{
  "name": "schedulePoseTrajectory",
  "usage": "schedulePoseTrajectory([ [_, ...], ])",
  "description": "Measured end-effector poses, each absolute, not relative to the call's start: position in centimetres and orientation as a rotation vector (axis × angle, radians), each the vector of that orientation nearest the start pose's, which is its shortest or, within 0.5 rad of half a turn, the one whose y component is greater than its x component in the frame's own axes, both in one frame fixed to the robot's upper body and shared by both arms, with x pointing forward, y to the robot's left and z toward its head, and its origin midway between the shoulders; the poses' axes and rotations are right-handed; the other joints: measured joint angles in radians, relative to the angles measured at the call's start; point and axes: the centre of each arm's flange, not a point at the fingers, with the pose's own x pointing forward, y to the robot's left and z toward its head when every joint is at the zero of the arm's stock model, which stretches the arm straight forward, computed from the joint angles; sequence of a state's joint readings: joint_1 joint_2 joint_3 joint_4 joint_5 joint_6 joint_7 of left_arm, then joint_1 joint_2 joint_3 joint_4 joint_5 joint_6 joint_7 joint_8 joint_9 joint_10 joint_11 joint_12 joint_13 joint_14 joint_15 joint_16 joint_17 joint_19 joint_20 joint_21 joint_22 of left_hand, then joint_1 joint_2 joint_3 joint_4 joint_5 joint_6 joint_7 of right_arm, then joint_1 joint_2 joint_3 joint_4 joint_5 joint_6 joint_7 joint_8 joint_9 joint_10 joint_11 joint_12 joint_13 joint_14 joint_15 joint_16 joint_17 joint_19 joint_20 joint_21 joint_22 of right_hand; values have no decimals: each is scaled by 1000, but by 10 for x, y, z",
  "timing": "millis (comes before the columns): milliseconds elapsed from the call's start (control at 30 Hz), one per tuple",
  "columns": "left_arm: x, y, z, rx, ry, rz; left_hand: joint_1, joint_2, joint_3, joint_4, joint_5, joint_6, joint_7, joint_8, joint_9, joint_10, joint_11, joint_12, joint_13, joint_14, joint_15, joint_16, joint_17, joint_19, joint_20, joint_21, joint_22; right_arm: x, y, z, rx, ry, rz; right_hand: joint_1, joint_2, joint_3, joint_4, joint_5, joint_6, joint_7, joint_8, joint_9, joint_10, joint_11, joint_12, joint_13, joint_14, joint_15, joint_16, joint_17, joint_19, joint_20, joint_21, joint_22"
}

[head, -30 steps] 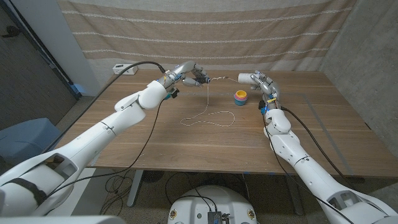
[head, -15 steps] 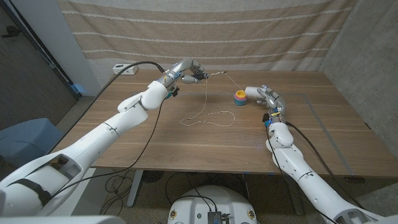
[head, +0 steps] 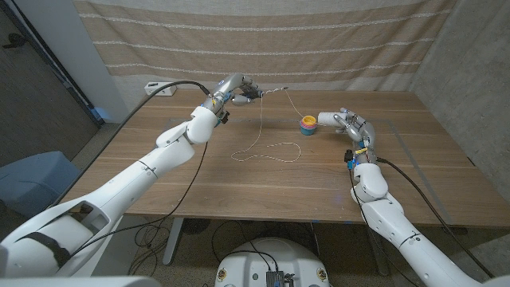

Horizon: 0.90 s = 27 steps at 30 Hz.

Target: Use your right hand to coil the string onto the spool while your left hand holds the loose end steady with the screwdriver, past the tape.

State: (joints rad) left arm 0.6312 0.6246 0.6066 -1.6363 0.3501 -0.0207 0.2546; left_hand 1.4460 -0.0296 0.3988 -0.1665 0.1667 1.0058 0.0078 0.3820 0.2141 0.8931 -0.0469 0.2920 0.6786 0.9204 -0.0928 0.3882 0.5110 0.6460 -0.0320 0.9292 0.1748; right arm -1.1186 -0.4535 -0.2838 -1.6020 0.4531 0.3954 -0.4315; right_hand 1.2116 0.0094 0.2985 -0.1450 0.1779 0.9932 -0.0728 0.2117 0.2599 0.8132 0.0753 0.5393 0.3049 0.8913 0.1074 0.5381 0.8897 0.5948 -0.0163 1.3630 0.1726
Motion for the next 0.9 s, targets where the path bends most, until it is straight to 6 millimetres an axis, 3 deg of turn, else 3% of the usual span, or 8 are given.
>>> schedulePoseTrajectory([
  [367, 600, 171, 99, 1052, -924, 52, 0, 0, 0, 0, 4, 0, 0, 3, 0, 0, 0, 0, 3, 0, 0, -1, 0, 3, 3, 0, 0, 545, -278, -37, -157, -791, -109, -1, 1, 0, 0, -1, 0, 0, 0, -5, 0, 0, 0, 0, 0, -1, 0, 3, 0, 0, 0, 0],
  [900, 608, 168, 82, 1103, -811, 15, 0, 0, 0, 0, 4, 2, -2, 3, 0, 0, 0, -4, 5, 0, 0, -8, 21, 6, 6, 0, 0, 514, -257, -16, -518, -793, -155, -1, 1, 0, 0, -4, -2, 2, -1, -5, 0, 0, 0, 0, -4, -4, -1, 5, 0, 0, 0, 0],
])
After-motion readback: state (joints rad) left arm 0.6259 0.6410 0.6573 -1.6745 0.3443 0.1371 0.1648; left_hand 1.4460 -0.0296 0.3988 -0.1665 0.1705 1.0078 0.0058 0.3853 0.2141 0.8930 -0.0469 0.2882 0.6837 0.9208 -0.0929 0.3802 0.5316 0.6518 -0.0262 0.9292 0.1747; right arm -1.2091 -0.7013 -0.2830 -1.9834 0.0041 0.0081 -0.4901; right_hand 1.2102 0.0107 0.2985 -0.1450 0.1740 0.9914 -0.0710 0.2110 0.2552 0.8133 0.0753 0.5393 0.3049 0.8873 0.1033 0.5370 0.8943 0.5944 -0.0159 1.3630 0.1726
